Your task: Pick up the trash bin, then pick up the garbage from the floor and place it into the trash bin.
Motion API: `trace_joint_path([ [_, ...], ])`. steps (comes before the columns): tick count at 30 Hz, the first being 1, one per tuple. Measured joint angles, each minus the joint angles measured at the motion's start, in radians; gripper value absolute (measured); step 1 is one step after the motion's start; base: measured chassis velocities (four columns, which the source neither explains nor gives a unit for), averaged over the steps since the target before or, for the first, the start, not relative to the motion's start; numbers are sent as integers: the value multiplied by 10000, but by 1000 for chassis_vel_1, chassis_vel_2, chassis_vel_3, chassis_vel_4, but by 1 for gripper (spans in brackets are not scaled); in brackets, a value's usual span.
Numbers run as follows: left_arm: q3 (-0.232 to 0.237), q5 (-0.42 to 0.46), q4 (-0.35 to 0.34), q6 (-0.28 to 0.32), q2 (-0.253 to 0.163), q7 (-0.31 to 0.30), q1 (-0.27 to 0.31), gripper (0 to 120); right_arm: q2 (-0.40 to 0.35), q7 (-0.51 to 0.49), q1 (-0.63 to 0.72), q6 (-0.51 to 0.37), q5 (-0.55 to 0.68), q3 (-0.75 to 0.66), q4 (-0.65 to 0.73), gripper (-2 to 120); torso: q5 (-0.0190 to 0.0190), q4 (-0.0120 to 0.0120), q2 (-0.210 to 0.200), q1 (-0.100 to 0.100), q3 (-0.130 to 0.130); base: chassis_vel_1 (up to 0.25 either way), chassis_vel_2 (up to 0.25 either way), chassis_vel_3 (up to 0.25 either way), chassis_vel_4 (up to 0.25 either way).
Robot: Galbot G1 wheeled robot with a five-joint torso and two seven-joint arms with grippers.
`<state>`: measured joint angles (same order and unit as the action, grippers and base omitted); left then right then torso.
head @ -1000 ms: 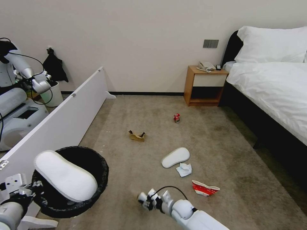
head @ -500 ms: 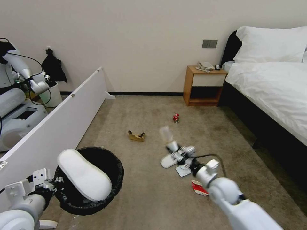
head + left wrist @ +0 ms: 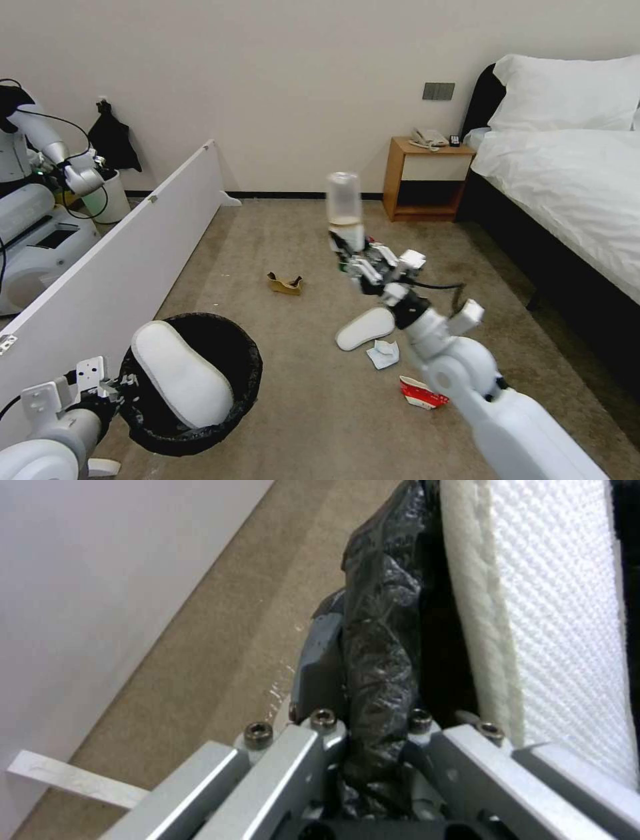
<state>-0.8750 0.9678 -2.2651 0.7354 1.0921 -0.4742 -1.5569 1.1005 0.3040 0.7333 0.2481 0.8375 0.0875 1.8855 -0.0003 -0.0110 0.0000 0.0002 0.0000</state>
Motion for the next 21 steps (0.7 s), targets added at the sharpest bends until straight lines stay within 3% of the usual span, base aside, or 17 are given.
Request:
trace_joint_path([
  [10, -46, -55, -78, 0, 60, 38, -87, 2, 1638, 411, -1230, 623, 28, 2297, -1148, 39, 1, -1, 0, 0, 1, 0, 0, 0, 0],
  [21, -129, -22, -156, 0, 118, 36, -11, 2, 2630, 1056, -1208, 1202, -267, 3851, -2872, 39, 2, 0, 0, 0, 1, 0, 0, 0, 0],
])
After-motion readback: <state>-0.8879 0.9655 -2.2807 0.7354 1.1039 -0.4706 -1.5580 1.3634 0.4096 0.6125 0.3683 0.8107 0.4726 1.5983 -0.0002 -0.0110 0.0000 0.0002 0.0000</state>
